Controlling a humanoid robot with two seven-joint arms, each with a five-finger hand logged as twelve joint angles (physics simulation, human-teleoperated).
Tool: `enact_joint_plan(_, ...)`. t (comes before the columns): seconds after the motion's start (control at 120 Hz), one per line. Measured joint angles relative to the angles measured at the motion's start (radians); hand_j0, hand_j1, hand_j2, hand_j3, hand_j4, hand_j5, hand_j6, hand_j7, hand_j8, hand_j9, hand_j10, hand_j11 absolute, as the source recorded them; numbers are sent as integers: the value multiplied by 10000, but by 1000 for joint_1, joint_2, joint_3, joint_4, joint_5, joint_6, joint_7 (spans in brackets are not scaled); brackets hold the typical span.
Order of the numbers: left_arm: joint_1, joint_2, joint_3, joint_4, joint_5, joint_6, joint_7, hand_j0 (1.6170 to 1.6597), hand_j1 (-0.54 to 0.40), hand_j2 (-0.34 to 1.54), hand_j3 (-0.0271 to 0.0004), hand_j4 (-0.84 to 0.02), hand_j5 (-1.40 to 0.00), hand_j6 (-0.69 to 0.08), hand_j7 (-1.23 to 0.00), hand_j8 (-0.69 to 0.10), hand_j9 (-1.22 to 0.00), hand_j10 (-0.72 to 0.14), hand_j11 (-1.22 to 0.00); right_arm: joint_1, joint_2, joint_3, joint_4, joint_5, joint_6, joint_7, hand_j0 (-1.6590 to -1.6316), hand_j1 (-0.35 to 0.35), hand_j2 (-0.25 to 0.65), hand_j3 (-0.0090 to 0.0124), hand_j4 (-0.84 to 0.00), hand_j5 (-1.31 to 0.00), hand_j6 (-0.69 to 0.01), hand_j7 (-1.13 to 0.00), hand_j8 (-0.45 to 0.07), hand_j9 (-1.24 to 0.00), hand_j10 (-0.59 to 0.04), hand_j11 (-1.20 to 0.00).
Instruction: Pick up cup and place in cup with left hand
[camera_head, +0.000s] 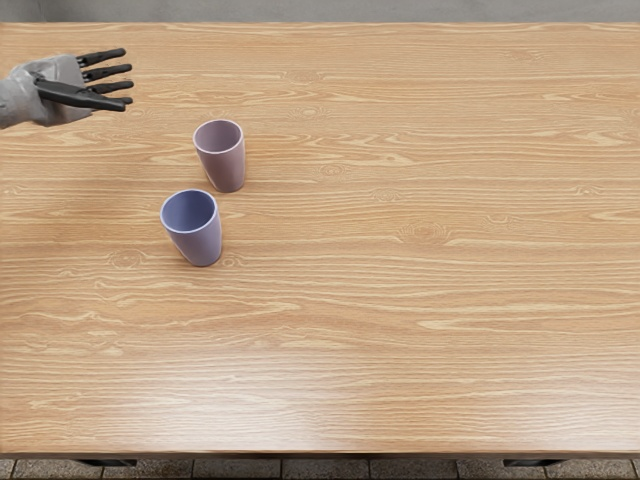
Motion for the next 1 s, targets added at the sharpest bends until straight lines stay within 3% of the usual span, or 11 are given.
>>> enact_joint_plan(0.117, -10, 0, 2, 1, 5, 0, 33, 16574, 3490, -3, 0, 2, 2, 7, 1, 9, 1, 8, 1, 1, 0, 0, -7, 1, 0, 0, -16574, -3351, -25, 0, -113, -149, -112, -149, -113, -149, -114, -149)
enact_joint_plan(0.2, -27, -9, 3, 2, 19, 0, 89, 16576, 3490, 0, 0, 8, 2, 13, 2, 15, 1, 13, 1, 3, 0, 1, -14, 2, 0, 0, -16576, -3351, -25, 0, -112, -148, -110, -149, -111, -149, -112, -149)
enact_joint_plan(0.258, -49, -25, 3, 2, 61, 0, 116, 16577, 3490, 0, 0, 10, 2, 16, 2, 18, 1, 15, 1, 3, 0, 2, -17, 2, 0, 0, -16577, -3351, -25, 0, -112, -148, -110, -149, -111, -149, -112, -149)
enact_joint_plan(0.425, -112, -88, 11, 2, 193, 0, 138, 16579, 3485, -1, 0, 2, -4, 7, -4, 8, -5, 7, -5, 4, 0, 2, -19, 2, 0, 0, -16579, -3351, -25, 0, -111, -148, -110, -149, -111, -149, -112, -149)
enact_joint_plan(0.583, -224, -206, 124, 0, 285, 10, 136, 16580, 3473, 3, 0, -12, -19, -8, -19, -6, -19, -7, -19, 4, 0, 2, -20, 2, 0, 0, -16580, -3351, -25, 0, -111, -148, -110, -149, -111, -149, -112, -149)
enact_joint_plan(0.667, -278, -254, 235, -1, 370, 144, 100, 16580, 3433, 7, 0, -57, -63, -58, -63, -55, -63, -51, -63, 4, 0, 2, -20, 2, 0, 0, -16580, -3352, -25, 0, -112, -149, -111, -149, -112, -149, -113, -149)
enact_joint_plan(0.767, -303, -278, 339, -2, 469, 287, 72, 16580, 3128, 60, 0, -308, -394, -308, -394, -305, -394, -303, -394, 4, 0, 2, -20, 2, 0, 0, -16580, -3351, -25, 0, -111, -148, -110, -149, -111, -149, -112, -149)
enact_joint_plan(0.875, -308, -296, 438, -4, 528, 365, 50, 16580, 2853, 108, 0, -548, -695, -552, -694, -549, -694, -543, -693, 4, 0, 2, -20, 2, 0, 0, -16580, -3352, -25, 0, -112, -148, -111, -149, -112, -149, -113, -149)
enact_joint_plan(1.0, -311, -292, 563, -87, 552, 477, 20, 16581, 2668, 143, 0, -705, -898, -710, -897, -708, -896, -701, -896, 4, 0, 2, -20, 2, 0, 0, -16581, -3351, -25, 0, -111, -148, -110, -149, -111, -149, -112, -149)
